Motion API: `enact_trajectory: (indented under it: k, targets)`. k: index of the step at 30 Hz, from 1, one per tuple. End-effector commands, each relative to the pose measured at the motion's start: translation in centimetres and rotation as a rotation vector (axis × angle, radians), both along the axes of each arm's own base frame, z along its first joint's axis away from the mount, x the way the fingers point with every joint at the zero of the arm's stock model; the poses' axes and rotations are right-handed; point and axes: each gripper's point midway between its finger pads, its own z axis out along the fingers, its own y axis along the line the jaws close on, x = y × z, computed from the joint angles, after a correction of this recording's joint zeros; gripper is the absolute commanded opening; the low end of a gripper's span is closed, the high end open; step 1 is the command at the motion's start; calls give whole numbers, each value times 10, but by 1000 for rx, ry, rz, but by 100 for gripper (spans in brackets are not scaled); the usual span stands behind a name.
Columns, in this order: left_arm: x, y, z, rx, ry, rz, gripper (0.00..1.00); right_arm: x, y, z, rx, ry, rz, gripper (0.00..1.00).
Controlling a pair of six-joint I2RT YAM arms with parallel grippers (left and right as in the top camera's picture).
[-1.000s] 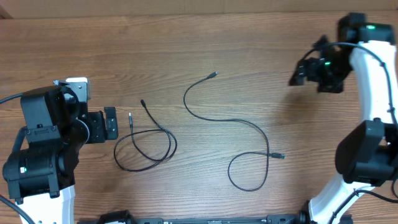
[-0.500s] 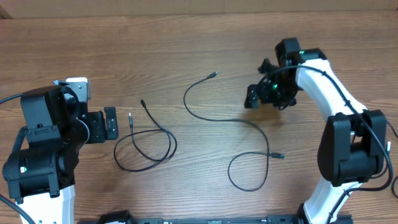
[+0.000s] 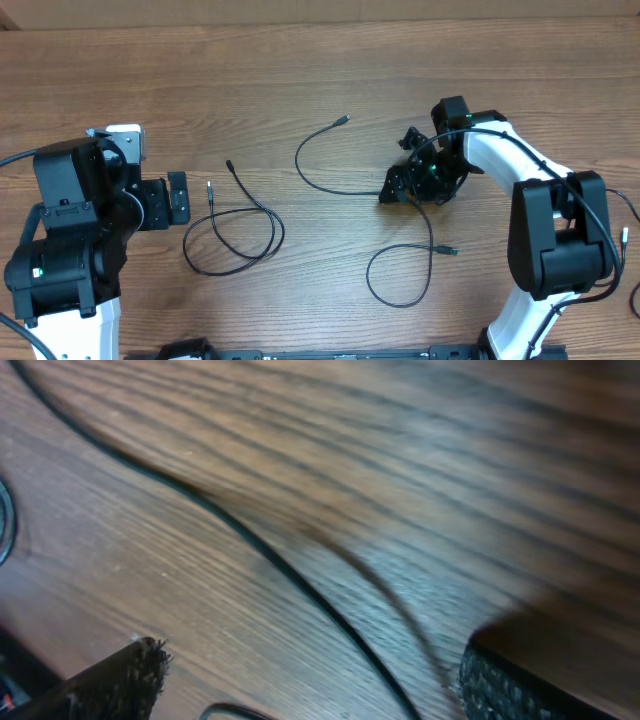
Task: Untangle cables
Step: 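Bring the right gripper back and grasp the center black cable, then carry the center cable to the right edge and release it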
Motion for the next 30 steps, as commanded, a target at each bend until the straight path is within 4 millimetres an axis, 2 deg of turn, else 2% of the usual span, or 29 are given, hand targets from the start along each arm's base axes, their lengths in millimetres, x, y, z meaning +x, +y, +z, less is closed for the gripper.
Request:
enact_trajectory:
  k: [1, 6, 12, 13, 14, 18, 19, 26, 30]
  targets:
    - [1, 2, 2, -5, -8, 21, 100, -6, 9, 1, 52, 6, 23, 92]
    - [0, 2, 2, -5, -7, 21, 99, -15, 7, -7, 49, 26, 23, 91]
    - [1, 2, 2, -5, -8, 21, 100, -29, 5, -19, 48, 47, 38, 82]
    - [1, 2, 2, -5, -8, 21, 100, -30, 5, -21, 47, 47, 38, 79]
    - [1, 2, 2, -5, -8, 21, 100, -34, 4, -25, 47, 52, 37, 72]
    - [0, 2, 2, -5, -7, 21, 100, -37, 4, -27, 46, 55, 37, 60]
    - [1, 2, 2, -5, -8, 21, 100, -37, 4, -27, 46, 55, 37, 53]
    - [1, 2, 2, -5, -8, 21, 100, -37, 4, -27, 46, 55, 37, 37]
    - [0, 2, 2, -5, -8, 21, 99, -37, 4, -27, 48, 56, 37, 24]
